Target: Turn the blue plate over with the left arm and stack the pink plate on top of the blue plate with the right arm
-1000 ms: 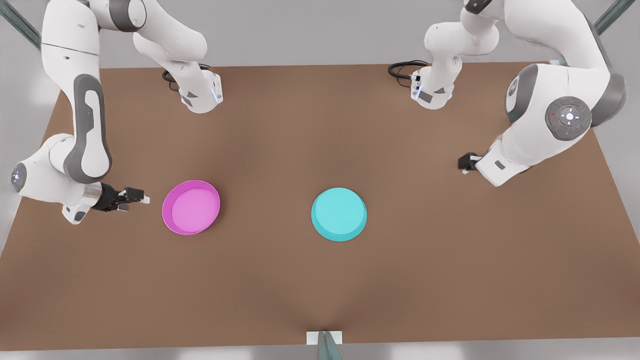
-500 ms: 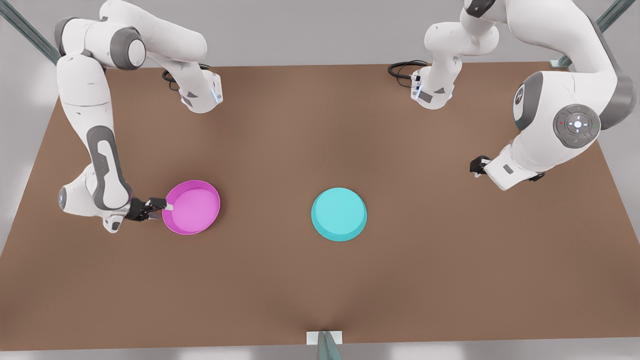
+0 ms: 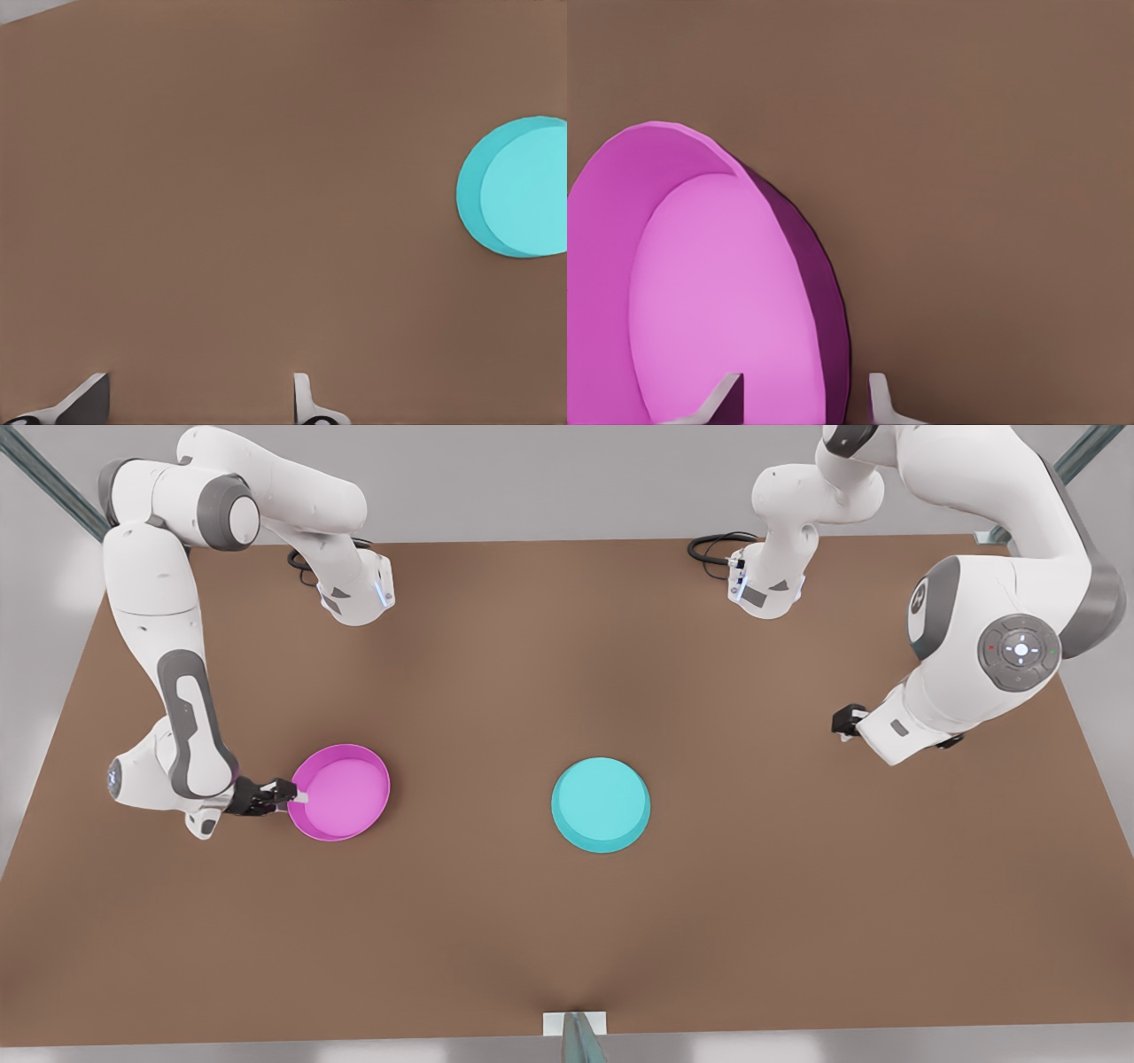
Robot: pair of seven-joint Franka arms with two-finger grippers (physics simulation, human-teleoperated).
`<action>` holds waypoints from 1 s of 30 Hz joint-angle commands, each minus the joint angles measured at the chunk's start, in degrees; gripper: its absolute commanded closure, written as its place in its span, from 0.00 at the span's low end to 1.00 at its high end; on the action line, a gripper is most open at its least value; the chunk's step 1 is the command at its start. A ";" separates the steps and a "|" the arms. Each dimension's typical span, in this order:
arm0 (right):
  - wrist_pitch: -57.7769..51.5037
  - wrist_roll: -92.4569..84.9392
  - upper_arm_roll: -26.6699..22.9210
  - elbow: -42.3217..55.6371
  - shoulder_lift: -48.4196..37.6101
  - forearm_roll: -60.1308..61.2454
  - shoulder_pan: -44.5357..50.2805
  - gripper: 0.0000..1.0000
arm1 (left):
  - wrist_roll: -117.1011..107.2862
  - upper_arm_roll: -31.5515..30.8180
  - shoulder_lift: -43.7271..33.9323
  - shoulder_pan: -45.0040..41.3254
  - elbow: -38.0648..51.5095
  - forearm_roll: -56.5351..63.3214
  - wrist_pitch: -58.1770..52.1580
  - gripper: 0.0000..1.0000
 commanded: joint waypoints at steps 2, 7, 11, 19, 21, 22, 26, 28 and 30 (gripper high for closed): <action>0.09 -0.09 0.00 0.09 0.09 0.00 0.01 0.50 | 0.17 0.00 0.00 0.10 0.00 0.04 0.02 0.00; 0.17 0.09 0.00 0.09 0.44 0.00 0.10 0.51 | 0.35 0.44 0.52 0.18 0.09 -0.04 0.19 0.00; 0.35 0.09 0.00 0.00 1.14 0.00 0.19 0.51 | 0.26 0.44 0.61 0.18 0.09 -0.04 0.19 0.00; 0.35 0.26 0.00 -0.09 1.40 0.00 0.19 0.71 | 0.35 0.44 0.61 0.18 0.09 0.04 0.11 0.00; 0.53 0.26 0.00 -0.18 1.40 0.00 0.19 0.74 | 0.35 0.44 0.61 0.18 0.09 -0.04 0.10 0.00; 0.53 0.26 0.00 -0.18 1.40 0.00 0.19 0.77 | 0.35 0.44 0.61 0.18 0.09 -0.04 0.10 0.00; 0.53 0.26 0.00 -0.18 1.40 0.00 0.19 0.79 | 0.35 0.44 0.52 0.18 0.09 -0.04 0.02 0.00; 0.35 0.35 0.00 -0.18 1.23 0.00 0.28 0.79 | 0.35 0.44 0.52 0.18 0.09 0.04 0.02 0.00; 0.26 0.70 0.09 -0.26 0.35 0.00 0.19 0.79 | 0.35 0.44 0.43 0.10 0.09 0.04 -0.07 0.00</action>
